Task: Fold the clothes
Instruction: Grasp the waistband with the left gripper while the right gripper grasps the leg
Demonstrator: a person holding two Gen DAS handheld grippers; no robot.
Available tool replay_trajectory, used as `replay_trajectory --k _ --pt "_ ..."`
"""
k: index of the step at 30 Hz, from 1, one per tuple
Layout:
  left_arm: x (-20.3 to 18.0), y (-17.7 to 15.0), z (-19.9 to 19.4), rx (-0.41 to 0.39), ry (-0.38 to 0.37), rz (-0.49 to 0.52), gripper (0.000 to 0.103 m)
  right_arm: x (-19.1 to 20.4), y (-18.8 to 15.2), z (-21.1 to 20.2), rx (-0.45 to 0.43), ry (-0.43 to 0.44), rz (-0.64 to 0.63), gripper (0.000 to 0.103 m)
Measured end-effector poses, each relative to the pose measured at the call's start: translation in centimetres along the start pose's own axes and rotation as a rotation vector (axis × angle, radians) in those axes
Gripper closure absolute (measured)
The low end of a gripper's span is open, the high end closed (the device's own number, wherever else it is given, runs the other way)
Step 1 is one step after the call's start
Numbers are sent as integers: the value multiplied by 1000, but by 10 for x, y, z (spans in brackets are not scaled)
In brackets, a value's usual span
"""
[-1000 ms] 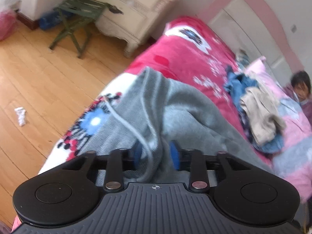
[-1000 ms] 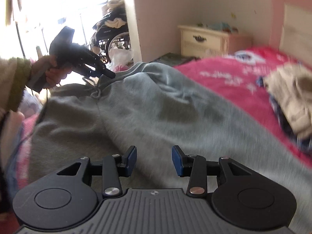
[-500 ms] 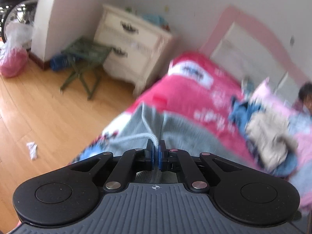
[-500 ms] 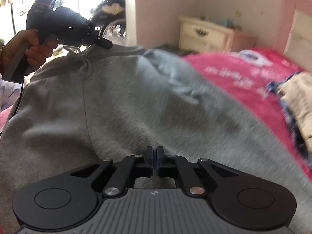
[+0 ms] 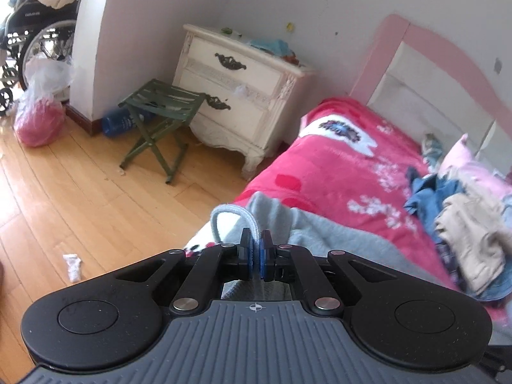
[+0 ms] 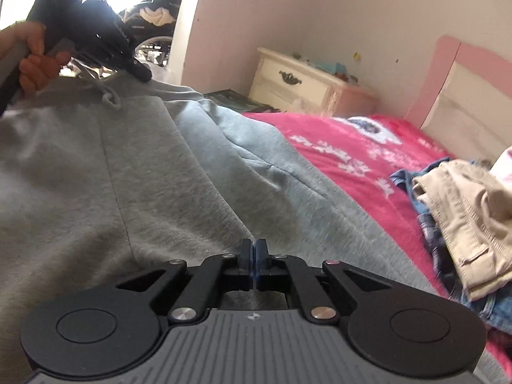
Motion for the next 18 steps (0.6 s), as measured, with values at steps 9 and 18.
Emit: replay_trajectory --k 9,18 --pt "-4 -7 18 5 16 54 101 2 -8 13 -12 -90 -55 102" --pt "18 -19 24 77 99 -12 87 -25 -5 -7 26 39 206 91"
Point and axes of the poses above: each gripper's, at about its wrist camera, not at the fingertips, and z roughly the way its jaws point, x to its left, y to its top, the point moved 8 cm from there along z, roughly the way its jaws point, and after that the axes turned 13 degrees about -x, right-handed, at the moved point
